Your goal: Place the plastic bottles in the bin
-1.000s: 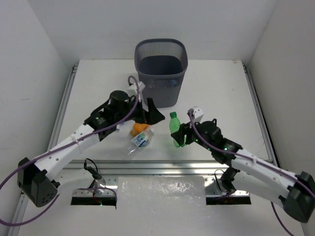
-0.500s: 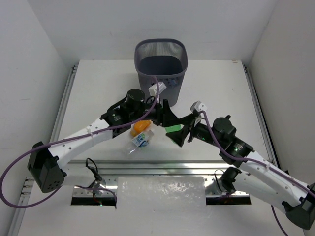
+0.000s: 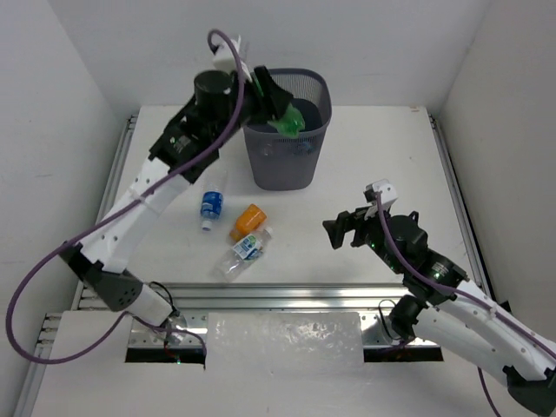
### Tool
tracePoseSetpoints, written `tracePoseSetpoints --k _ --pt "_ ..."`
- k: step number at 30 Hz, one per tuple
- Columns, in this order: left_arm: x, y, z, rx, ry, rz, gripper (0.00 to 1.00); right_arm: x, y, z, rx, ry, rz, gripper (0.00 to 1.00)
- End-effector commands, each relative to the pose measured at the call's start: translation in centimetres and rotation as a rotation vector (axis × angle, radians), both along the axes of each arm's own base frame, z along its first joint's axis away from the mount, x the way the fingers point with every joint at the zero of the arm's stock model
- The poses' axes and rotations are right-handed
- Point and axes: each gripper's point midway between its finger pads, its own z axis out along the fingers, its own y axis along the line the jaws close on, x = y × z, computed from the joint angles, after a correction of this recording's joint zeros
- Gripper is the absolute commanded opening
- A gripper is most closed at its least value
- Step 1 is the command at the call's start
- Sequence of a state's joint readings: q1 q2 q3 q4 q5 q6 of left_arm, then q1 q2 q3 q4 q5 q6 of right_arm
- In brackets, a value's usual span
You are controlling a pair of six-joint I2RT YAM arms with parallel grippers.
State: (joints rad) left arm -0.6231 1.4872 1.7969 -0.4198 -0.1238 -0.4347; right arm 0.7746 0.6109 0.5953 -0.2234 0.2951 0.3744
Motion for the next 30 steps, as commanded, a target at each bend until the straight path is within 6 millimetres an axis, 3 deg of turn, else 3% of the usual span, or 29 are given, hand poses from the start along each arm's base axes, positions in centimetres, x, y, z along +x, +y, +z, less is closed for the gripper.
tracePoseSetpoints --k 1,2,3,4,5,7,9,11,12,13,14,15,16,18,20,23,25,26,29,30 --pt "6.1 3.4 -0.3 0.092 0.010 0.149 0.26 0.3 -0.7 0.6 -0.010 0.028 -0.056 0.99" --pt "7.2 3.4 -0.4 0.099 0.015 0.150 0.38 0.3 -0.4 0.4 -0.015 0.041 -0.043 0.99" --pt "8.2 3.5 -0.3 0.105 0.015 0.152 0.73 0.3 0.0 0.1 -0.019 0.053 -0.027 0.99" --pt "10.1 3.5 -0.4 0.118 0.011 0.153 0.89 0.2 0.4 -0.1 -0.020 0.067 -0.006 0.99" --pt "11.0 3.6 -0.3 0.119 0.011 0.156 0.99 0.1 0.7 -0.5 -0.028 0.087 0.001 0.99" --pt "13.0 4.6 -0.1 0.124 0.005 0.171 1.00 0.1 1.3 -1.2 -0.043 0.116 0.027 0.99" --pt "13.7 6.2 0.2 0.110 0.007 0.198 1.00 -0.1 1.6 -2.1 -0.060 0.140 0.045 0.99" --pt "14.1 9.4 -0.8 0.109 0.045 0.260 1.00 -0.2 1.6 -2.7 -0.073 0.153 0.050 0.99" --pt "12.8 11.6 0.9 0.092 0.024 0.326 1.00 -0.3 1.5 -3.1 -0.081 0.161 0.053 0.99" --pt "12.6 13.5 -2.1 0.131 0.095 0.391 1.00 -0.3 1.4 -3.4 -0.088 0.166 0.052 0.99" --pt "11.8 14.8 -3.0 0.148 0.120 0.443 1.00 -0.3 1.4 -3.5 -0.088 0.168 0.055 0.99" --pt "9.4 17.3 -1.5 0.137 0.095 0.543 1.00 -0.4 1.4 -3.9 -0.092 0.176 0.054 0.99" --pt "8.7 18.4 -5.9 0.189 0.186 0.585 1.00 -0.3 1.4 -4.1 -0.092 0.178 0.054 0.99" --pt "6.1 20.2 -9.8 0.193 0.257 0.623 1.00 -0.4 1.5 -4.5 -0.095 0.188 0.060 0.99" --pt "5.0 20.4 -12.4 0.189 0.299 0.600 1.00 -0.5 1.7 -4.6 -0.091 0.196 0.077 0.99" --pt "4.1 21.5 -19.9 0.240 0.479 0.580 1.00 -0.8 1.8 -5.1 -0.094 0.210 0.098 0.99" --pt "3.7 21.6 -23.6 0.273 0.571 0.556 1.00 -1.1 1.8 -5.4 -0.096 0.217 0.106 0.99" --pt "3.5 21.3 -27.1 0.297 0.649 0.497 1.00 -1.3 1.9 -5.7 -0.096 0.223 0.116 0.99" --pt "2.4 20.8 -33.8 0.344 0.831 0.399 0.99 -1.8 2.1 -6.2 -0.102 0.236 0.146 0.99" --pt "2.3 20.5 -35.0 0.350 0.860 0.378 0.99 -1.9 2.2 -6.2 -0.100 0.236 0.153 0.99"
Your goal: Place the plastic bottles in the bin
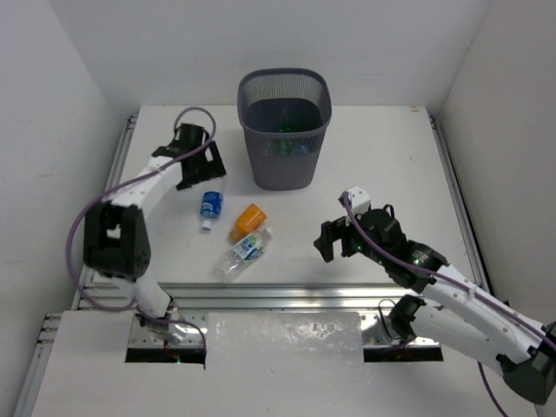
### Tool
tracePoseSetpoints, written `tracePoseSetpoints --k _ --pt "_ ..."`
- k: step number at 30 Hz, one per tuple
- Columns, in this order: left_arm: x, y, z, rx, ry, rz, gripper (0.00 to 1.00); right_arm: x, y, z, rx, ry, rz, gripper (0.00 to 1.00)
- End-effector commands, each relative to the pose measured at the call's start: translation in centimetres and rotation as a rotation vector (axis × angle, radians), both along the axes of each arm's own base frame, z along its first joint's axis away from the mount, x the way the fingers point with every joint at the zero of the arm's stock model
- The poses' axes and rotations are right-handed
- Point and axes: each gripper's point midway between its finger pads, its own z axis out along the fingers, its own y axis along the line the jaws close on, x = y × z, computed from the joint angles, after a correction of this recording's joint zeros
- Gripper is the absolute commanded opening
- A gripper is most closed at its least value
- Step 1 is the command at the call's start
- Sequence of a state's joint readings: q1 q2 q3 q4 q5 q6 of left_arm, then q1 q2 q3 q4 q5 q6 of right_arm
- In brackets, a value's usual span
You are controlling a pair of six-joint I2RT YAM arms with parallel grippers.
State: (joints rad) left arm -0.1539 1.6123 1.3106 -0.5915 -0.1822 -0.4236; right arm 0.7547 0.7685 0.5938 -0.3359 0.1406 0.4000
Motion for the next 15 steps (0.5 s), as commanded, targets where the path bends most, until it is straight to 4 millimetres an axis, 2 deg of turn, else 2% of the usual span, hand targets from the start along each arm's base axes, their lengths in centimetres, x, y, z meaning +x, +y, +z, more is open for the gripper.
tracePoseSetpoints --k 1,2,5,8,9,10,11,12,13,15 --pt "-1.0 -1.4 -5.7 -0.066 0.160 -0.089 0.99 -0.4 0.6 0.5 0.034 -0.011 0.043 0.99" --pt "-1.1 -2.0 -7.1 -0.094 0.196 -0.110 0.99 -0.4 0.8 0.6 0.038 -0.013 0.056 0.99" --pt "-1.4 -2.1 -9.8 -0.100 0.247 -0.103 0.98 -0.5 1.2 1.0 0.045 -0.016 0.077 0.99" --pt "-1.8 -2.0 -12.2 -0.098 0.304 -0.074 0.85 -0.5 1.4 1.2 0.045 -0.027 0.094 0.99" --pt "-1.9 -1.7 -12.8 -0.088 0.315 -0.057 0.77 -0.5 1.5 1.2 0.049 -0.029 0.096 0.99" --pt "-2.2 -1.0 -13.3 -0.060 0.335 -0.018 0.41 -0.4 1.7 1.1 0.048 -0.025 0.100 0.99" --pt "-2.2 -0.6 -13.2 -0.043 0.335 0.006 0.18 -0.4 1.8 1.2 0.052 -0.025 0.106 0.99" --pt "-2.5 0.0 -12.8 -0.021 0.336 0.031 0.00 -0.4 2.0 1.2 0.056 -0.023 0.110 0.99" --pt "-2.5 1.1 -11.0 0.023 0.284 0.083 0.00 -0.5 2.2 1.4 0.063 -0.020 0.124 0.99" --pt "-2.6 1.8 -8.1 0.040 0.211 0.128 0.00 -0.4 2.6 1.6 0.070 -0.018 0.129 0.99"
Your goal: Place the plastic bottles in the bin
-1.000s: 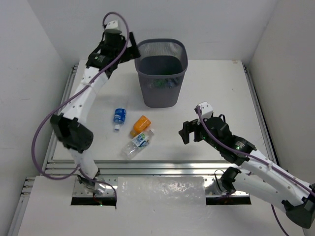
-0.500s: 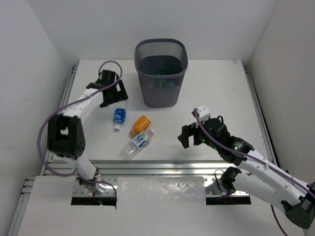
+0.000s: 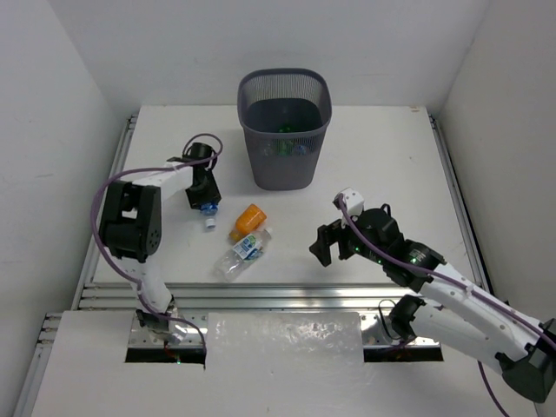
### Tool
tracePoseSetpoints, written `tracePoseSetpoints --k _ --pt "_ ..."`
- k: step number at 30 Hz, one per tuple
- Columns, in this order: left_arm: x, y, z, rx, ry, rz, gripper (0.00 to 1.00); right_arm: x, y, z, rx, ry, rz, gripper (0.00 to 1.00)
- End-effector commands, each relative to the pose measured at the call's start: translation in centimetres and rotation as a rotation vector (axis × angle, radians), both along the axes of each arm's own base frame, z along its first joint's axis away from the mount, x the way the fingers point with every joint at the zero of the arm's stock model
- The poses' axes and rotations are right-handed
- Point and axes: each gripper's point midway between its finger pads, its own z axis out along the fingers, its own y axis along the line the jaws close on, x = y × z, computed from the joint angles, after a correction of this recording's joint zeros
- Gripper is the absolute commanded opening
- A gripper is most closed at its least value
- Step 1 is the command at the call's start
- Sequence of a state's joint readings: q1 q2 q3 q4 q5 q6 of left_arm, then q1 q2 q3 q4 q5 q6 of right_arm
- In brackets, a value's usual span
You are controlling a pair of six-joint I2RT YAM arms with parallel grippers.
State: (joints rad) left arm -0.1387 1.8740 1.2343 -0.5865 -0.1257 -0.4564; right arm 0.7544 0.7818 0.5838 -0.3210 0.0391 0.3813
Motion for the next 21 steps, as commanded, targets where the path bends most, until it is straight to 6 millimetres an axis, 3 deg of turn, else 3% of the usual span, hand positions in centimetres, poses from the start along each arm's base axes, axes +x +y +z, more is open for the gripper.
tracePoseSetpoints --k 1,3,4,5,6,7,9,10,12,14,15,17,18,20,21 --pt "0.1 1.8 8.1 0.059 -0.223 0.106 0.00 0.4 2.0 2.9 0.084 -0.044 0.068 0.99" --pt "-0.7 0.4 12.0 -0.011 -0.349 0.065 0.00 -0.1 3.7 4.7 0.150 -0.053 0.146 0.99" --pt "-1.9 -2.3 15.9 -0.129 -0.483 -0.045 0.00 -1.3 5.1 6.4 0.217 -0.051 0.239 0.99" --pt "-2.7 -4.1 17.9 -0.209 -0.552 -0.131 0.02 -1.6 6.2 8.5 0.295 -0.078 0.284 0.99" --pt "-5.0 -7.6 21.8 -0.377 -0.678 -0.305 0.03 -2.0 6.9 10.4 0.348 -0.095 0.324 0.99" --pt "-6.4 -9.2 23.7 -0.455 -0.743 -0.404 0.03 -3.2 7.9 12.0 0.414 -0.080 0.403 0.99" --pt "-10.1 -12.1 27.4 -0.593 -0.873 -0.625 0.02 -3.4 9.3 16.3 0.509 -0.143 0.482 0.99" --pt "-12.8 -14.1 28.4 -0.695 -0.870 -0.766 0.02 -3.6 9.9 17.5 0.545 -0.133 0.507 0.99" --pt "-16.2 -15.8 29.9 -0.807 -0.897 -0.921 0.02 -3.6 11.1 20.8 0.595 -0.184 0.581 0.99" --pt "-17.8 -16.8 31.1 -0.872 -0.920 -1.000 0.02 -3.3 11.7 23.4 0.614 -0.235 0.618 0.99" --pt "-19.0 -17.5 31.4 -0.915 -0.907 -1.052 0.02 -2.7 12.4 23.4 0.609 -0.229 0.620 0.99" --pt "-20.0 -18.4 32.3 -0.953 -0.923 -1.118 0.03 -2.0 12.9 24.2 0.604 -0.243 0.622 0.99" --pt "-20.5 -19.2 32.7 -0.971 -0.915 -1.149 0.03 -1.7 13.0 25.6 0.611 -0.270 0.618 0.99" --pt "-20.9 -19.7 32.9 -0.986 -0.904 -1.178 0.03 -0.5 13.7 25.3 0.587 -0.266 0.596 0.99" --pt "-21.2 -20.1 33.1 -0.999 -0.897 -1.198 0.03 0.5 13.7 26.4 0.587 -0.295 0.555 0.99"
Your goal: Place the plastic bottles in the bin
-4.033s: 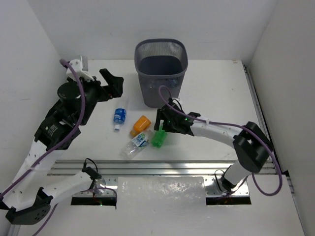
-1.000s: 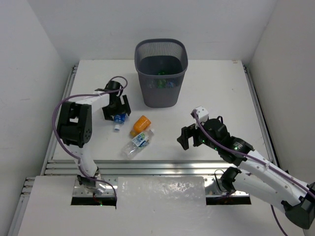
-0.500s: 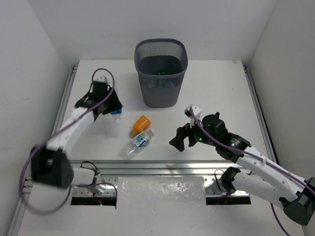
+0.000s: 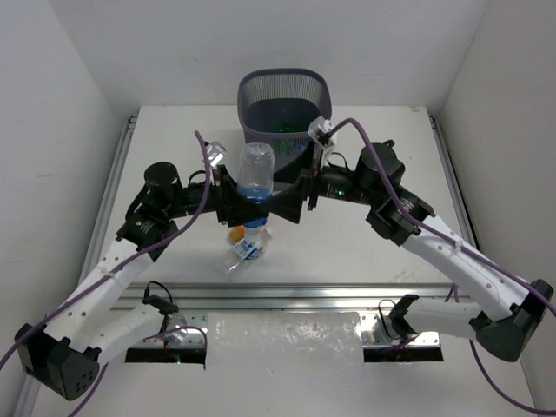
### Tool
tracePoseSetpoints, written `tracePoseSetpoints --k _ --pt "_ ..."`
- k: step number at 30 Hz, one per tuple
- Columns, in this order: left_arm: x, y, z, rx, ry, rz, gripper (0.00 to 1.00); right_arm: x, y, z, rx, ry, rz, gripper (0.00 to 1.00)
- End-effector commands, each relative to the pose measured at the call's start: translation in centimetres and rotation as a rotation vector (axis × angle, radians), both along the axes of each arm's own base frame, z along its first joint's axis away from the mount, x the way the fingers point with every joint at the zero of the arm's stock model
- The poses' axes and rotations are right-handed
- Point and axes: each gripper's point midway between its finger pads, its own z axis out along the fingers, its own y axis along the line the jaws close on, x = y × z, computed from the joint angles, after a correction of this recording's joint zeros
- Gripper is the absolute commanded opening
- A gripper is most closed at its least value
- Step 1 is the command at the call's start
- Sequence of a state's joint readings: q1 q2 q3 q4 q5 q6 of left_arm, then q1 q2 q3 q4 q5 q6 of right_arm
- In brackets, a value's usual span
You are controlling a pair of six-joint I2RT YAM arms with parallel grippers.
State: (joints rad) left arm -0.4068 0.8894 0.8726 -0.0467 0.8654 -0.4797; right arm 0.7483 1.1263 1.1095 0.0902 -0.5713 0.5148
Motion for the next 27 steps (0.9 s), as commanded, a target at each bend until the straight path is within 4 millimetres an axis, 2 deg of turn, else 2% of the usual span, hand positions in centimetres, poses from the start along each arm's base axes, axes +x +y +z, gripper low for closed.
tracePoseSetpoints --k 1,4,5,6,7,9,10,11,13,14,15,17,18,20,21,23,24,25,26,27 --pt "-2.4 -1.2 2.4 -0.049 -0.087 -0.151 0.03 2.2 0.7 2.0 0.008 -0.051 -0.053 0.99" --pt "-2.8 -1.3 3.2 -0.065 -0.118 -0.161 0.05 3.0 1.4 2.1 -0.007 -0.039 -0.059 0.99" --pt "-2.9 -1.3 3.3 -0.066 -0.121 -0.164 0.10 3.3 1.9 1.5 -0.019 -0.023 -0.045 0.99" --pt "-2.8 -1.4 3.5 -0.066 -0.125 -0.165 0.13 3.2 2.2 1.8 -0.016 -0.024 -0.028 0.95" --pt "-2.8 -1.4 3.6 -0.063 -0.128 -0.168 0.16 2.8 2.5 1.7 -0.015 -0.019 0.009 0.79" --pt "-2.5 -1.4 3.8 -0.047 -0.143 -0.162 0.16 3.5 2.7 1.8 -0.017 -0.008 -0.021 0.73" --pt "-2.2 -1.3 3.9 -0.043 -0.147 -0.139 0.19 4.2 2.5 1.7 -0.021 -0.008 -0.059 0.55" --pt "-1.8 -1.2 3.1 -0.020 -0.107 -0.108 0.43 4.5 2.4 1.7 -0.023 -0.014 -0.076 0.46" --pt "1.5 -0.1 2.9 0.038 -0.105 0.104 0.97 5.2 1.6 2.3 -0.022 -0.038 -0.126 0.30" --pt "2.5 0.8 2.1 0.088 -0.065 0.193 1.00 6.1 0.6 3.1 -0.012 -0.059 -0.199 0.27" --pt "5.2 2.6 1.5 0.136 -0.044 0.379 1.00 7.1 -0.3 3.7 -0.009 -0.078 -0.263 0.26" --pt "6.4 5.0 -0.1 0.230 0.034 0.540 1.00 9.7 -2.7 4.9 -0.018 -0.140 -0.444 0.20" --pt "7.6 7.1 -0.8 0.276 0.054 0.679 1.00 10.6 -4.1 6.1 -0.023 -0.200 -0.512 0.21" --pt "7.5 9.6 -2.2 0.351 0.112 0.801 1.00 12.3 -5.8 7.5 -0.027 -0.261 -0.622 0.22" --pt "7.6 10.6 -2.6 0.376 0.109 0.849 1.00 13.7 -7.5 9.0 -0.029 -0.310 -0.711 0.22" --pt "7.1 11.2 -3.4 0.408 0.105 0.856 1.00 16.2 -8.5 9.5 -0.041 -0.318 -0.780 0.23" --pt "6.9 10.9 -3.7 0.412 0.103 0.831 1.00 17.5 -9.9 10.9 -0.032 -0.345 -0.832 0.23" --pt "6.7 10.7 -4.1 0.426 0.104 0.810 1.00 19.5 -9.8 10.1 -0.048 -0.341 -0.857 0.24" --pt "6.7 10.3 -5.1 0.463 0.108 0.772 1.00 20.5 -10.2 11.0 -0.037 -0.358 -0.885 0.24" --pt "6.4 9.5 -5.8 0.480 0.122 0.713 1.00 21.9 -10.9 11.2 -0.045 -0.367 -0.916 0.25"
